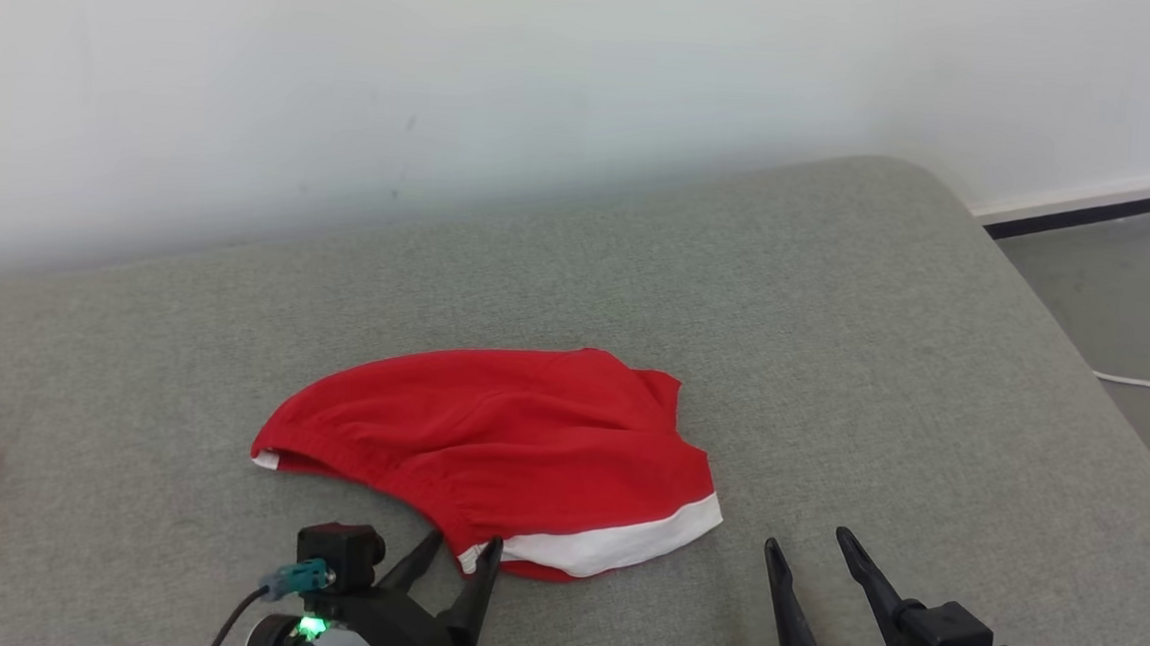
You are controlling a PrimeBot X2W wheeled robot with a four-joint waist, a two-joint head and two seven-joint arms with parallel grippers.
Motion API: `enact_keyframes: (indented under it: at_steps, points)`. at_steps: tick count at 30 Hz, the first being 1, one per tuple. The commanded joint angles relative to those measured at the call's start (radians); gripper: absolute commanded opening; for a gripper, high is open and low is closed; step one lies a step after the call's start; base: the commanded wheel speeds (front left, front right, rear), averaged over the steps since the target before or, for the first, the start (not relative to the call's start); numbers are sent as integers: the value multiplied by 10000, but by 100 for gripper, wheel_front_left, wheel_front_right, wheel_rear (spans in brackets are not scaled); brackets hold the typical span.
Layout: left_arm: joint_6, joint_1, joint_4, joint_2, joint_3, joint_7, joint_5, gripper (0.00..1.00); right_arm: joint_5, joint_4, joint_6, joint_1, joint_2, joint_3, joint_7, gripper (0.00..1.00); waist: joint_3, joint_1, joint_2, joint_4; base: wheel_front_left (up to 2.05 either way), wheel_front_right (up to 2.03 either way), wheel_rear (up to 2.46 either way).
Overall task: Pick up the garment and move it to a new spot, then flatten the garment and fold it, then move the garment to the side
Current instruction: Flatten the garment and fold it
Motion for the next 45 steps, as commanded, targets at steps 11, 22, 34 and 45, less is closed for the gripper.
enact_keyframes:
  at_steps: [11,22,34,45]
  points:
    - [219,-317,823,53,-453,134,353,88,93,-31,-25,-38,-14,-191,-86,100,311,0,0,-438,0,0,0]
    - [164,-434,1389,80,-453,-165,214,0,187,28,-25,-95,-14,-252,-161,100,373,0,0,-298,0,0,0]
    - [576,435,305,1224,476,-404,-530,0,228,85,-25,94,-16,-419,-212,100,196,0,0,318,0,0,0]
    - [1672,1106,-570,1591,768,39,-664,0,229,145,-25,67,-14,-373,-174,100,63,0,0,622,0,0,0]
